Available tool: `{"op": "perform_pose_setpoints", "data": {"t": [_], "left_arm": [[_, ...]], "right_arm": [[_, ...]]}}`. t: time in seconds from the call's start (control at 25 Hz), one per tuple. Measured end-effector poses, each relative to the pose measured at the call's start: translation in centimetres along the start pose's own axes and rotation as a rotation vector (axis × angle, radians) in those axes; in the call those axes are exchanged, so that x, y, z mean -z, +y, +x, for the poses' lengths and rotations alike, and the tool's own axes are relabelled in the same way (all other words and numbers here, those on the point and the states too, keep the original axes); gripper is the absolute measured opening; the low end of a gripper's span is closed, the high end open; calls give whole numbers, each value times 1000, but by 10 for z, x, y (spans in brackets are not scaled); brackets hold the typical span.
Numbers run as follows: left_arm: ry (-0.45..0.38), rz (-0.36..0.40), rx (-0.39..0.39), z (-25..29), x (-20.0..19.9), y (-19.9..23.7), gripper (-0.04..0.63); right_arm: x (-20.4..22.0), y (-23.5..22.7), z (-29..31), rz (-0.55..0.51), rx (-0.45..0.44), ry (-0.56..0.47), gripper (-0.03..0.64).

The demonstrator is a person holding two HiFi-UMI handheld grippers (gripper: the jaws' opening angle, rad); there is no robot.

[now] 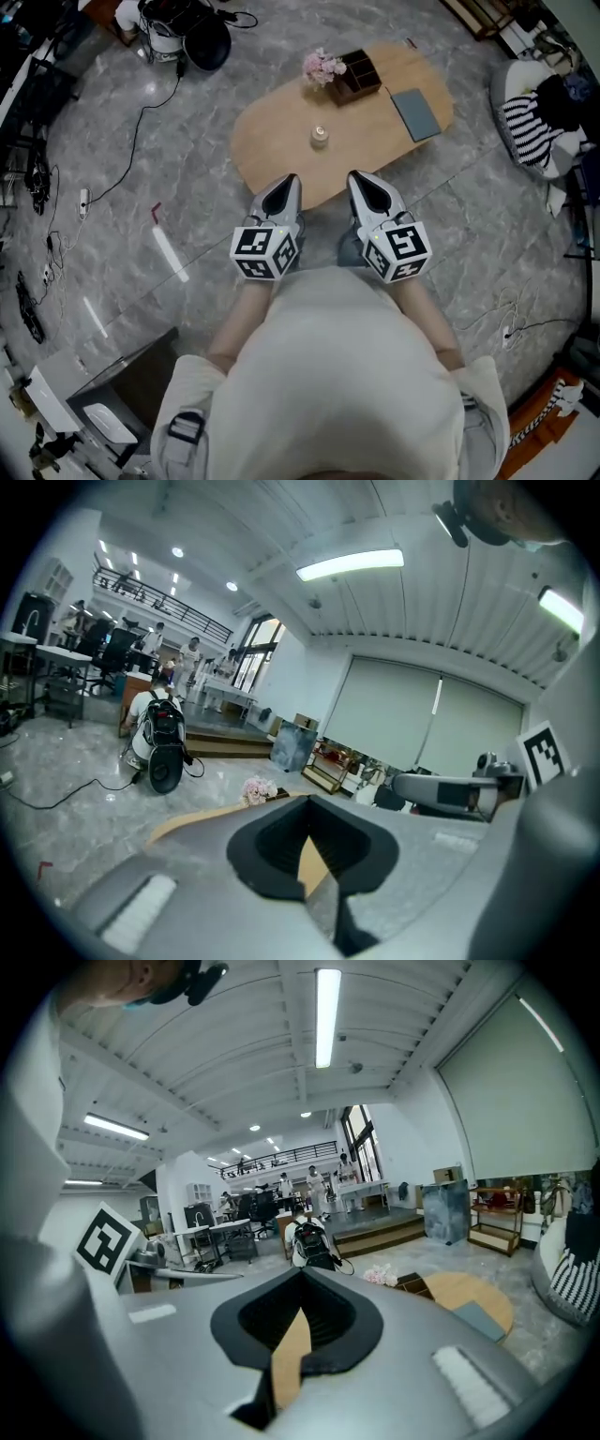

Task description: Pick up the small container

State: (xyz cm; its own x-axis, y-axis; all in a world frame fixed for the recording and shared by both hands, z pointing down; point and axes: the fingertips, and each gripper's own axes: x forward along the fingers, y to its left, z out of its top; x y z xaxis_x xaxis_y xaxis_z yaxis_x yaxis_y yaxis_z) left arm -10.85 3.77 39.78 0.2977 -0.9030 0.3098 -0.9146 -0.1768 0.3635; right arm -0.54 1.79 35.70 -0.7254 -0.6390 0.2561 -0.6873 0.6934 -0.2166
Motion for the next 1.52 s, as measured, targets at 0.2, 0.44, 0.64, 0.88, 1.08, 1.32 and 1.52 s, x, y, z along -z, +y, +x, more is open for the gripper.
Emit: {"op": "perform_pose_setpoints", "data": {"t": [0.2, 0.44, 0.64, 0.88, 1.08, 1.32, 1.52], "left_arm": [[-26, -37, -101, 33, -3, -10, 2], [-53, -82, -210, 67, 0, -17, 2], [-80, -135, -314, 90, 7, -22, 2], [-94, -144, -389, 113, 17, -23, 2], [-93, -136, -437, 120, 27, -18, 2], [-50, -160, -435, 135, 51, -6, 2], [-3, -152, -414, 162, 78, 17, 2]], "right_arm": [[-15, -44, 12, -25, -90, 26, -2], [-24, -92, 28, -45, -179, 54, -2], [-21, -120, 37, -69, -279, 101, -2], [-13, -142, 46, -86, -365, 139, -1], [-2, -149, 53, -71, -395, 167, -1], [14, -157, 66, -38, -390, 204, 0], [41, -173, 85, -31, -341, 250, 0]]}}
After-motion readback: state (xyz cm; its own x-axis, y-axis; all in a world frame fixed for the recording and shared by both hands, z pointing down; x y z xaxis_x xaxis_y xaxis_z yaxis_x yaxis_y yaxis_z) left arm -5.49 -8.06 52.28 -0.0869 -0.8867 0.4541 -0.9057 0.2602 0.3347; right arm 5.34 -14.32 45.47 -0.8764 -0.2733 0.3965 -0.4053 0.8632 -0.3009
